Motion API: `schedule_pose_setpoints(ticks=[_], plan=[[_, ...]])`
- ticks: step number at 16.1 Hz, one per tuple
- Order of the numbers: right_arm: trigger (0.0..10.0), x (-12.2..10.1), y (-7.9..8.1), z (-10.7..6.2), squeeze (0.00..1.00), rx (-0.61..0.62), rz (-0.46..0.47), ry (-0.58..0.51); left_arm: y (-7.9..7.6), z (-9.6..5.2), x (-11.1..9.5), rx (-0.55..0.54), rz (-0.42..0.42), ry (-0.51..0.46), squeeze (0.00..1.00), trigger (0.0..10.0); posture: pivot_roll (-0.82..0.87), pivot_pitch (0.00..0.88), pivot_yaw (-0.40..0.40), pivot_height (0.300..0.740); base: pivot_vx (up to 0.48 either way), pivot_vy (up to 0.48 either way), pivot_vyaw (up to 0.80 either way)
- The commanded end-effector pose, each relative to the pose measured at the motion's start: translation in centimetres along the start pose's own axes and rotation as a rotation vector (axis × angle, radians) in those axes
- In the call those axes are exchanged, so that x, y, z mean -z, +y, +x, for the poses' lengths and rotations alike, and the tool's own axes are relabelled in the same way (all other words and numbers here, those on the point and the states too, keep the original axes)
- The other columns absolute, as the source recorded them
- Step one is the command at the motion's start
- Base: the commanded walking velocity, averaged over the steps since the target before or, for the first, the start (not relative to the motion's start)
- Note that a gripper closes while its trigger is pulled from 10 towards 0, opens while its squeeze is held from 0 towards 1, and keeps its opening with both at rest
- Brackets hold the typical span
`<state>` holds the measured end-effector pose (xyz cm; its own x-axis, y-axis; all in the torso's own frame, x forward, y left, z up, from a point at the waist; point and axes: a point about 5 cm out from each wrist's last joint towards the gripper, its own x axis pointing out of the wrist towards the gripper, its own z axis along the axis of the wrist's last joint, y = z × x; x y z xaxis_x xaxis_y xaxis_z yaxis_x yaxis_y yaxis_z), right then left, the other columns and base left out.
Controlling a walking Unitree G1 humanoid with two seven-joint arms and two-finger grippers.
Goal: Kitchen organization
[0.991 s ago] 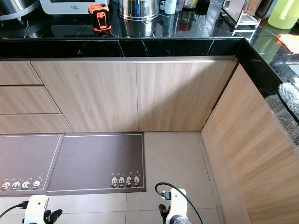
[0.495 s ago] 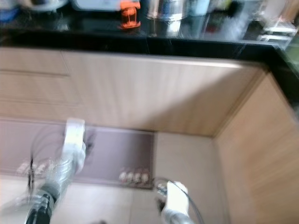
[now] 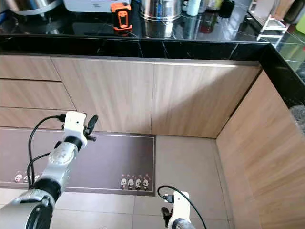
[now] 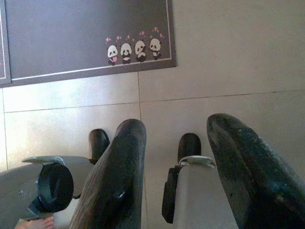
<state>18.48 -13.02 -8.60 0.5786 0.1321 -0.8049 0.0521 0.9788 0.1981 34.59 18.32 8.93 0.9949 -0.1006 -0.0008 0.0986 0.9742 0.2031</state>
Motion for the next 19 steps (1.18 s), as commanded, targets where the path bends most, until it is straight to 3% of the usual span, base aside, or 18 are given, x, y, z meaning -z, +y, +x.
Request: schedule_pose_setpoints(ticks=[1, 3, 4, 7, 8, 10, 13, 14, 15, 18, 19], plan=[[10.0, 0.5, -0.1, -0.1, 0.0, 0.008, 0.013, 0.014, -0.2, -0.6, 1.2, 0.013, 0.003, 0.05, 0.0, 10.0, 0.03, 0.089, -0.019, 0.74, 0.0, 0.0, 0.0], [10.0, 0.5, -0.1, -0.1, 0.0, 0.012, 0.018, 0.009, -0.6, -4.7, 6.6, -0.021, -0.035, 0.249, 0.0, 10.0, 0.03, 0.093, -0.017, 0.74, 0.0, 0.0, 0.0], [10.0, 0.5, -0.1, -0.1, 0.0, 0.013, 0.015, 0.005, -0.6, -5.9, 7.9, -0.068, -0.072, 0.291, 0.0, 10.0, 0.03, 0.094, -0.017, 0.74, 0.0, 0.0, 0.0], [10.0, 0.5, -0.3, -0.1, 0.0, 0.014, 0.014, -0.006, -0.2, -6.2, 6.5, -0.166, -0.009, 0.133, 0.0, 10.0, 0.03, 0.102, -0.025, 0.74, 0.0, 0.0, 0.0], [10.0, 0.5, -0.4, -0.2, 0.0, 0.016, 0.01, -0.007, 0.8, -5.4, 4.1, -0.209, 0.044, -0.003, 0.0, 10.0, 0.03, 0.103, -0.028, 0.74, 0.0, 0.0, 0.0], [10.0, 0.5, -0.4, -0.2, 0.0, 0.015, 0.006, -0.008, 1.5, -4.3, 0.6, -0.224, 0.109, -0.162, 0.0, 10.0, 0.03, 0.104, -0.029, 0.74, 0.0, 0.0, 0.0], [10.0, 0.5, -0.4, -0.2, 0.0, 0.013, 0.005, -0.01, 1.1, -3.1, -2.7, -0.203, 0.158, -0.29, 0.0, 10.0, 0.03, 0.105, -0.03, 0.74, 0.0, 0.0, 0.0], [10.0, 0.5, -0.4, -0.2, 0.0, 0.014, 0.006, -0.011, 0.6, -2.6, -5.5, -0.197, 0.174, -0.397, 0.0, 10.0, 0.03, 0.105, -0.03, 0.74, 0.0, 0.0, 0.0], [10.0, 0.5, -0.4, -0.2, 0.0, 0.015, 0.007, -0.011, 0.4, -2.5, -6.6, -0.194, 0.18, -0.432, 0.0, 10.0, 0.03, 0.105, -0.03, 0.74, 0.0, 0.0, 0.0], [10.0, 0.6, -0.5, -0.2, 0.0, 0.02, 0.009, -0.013, -1.4, -2.3, -13.7, -0.133, 0.195, -0.668, 0.0, 10.0, 0.03, 0.11, -0.03, 0.74, 0.0, 0.0, 0.0], [10.0, 0.6, -0.5, -0.2, 0.0, 0.02, 0.009, -0.013, -1.8, -2.3, -15.2, -0.115, 0.205, -0.716, 0.0, 10.0, 0.02, 0.109, -0.029, 0.74, 0.0, 0.0, 0.0]])
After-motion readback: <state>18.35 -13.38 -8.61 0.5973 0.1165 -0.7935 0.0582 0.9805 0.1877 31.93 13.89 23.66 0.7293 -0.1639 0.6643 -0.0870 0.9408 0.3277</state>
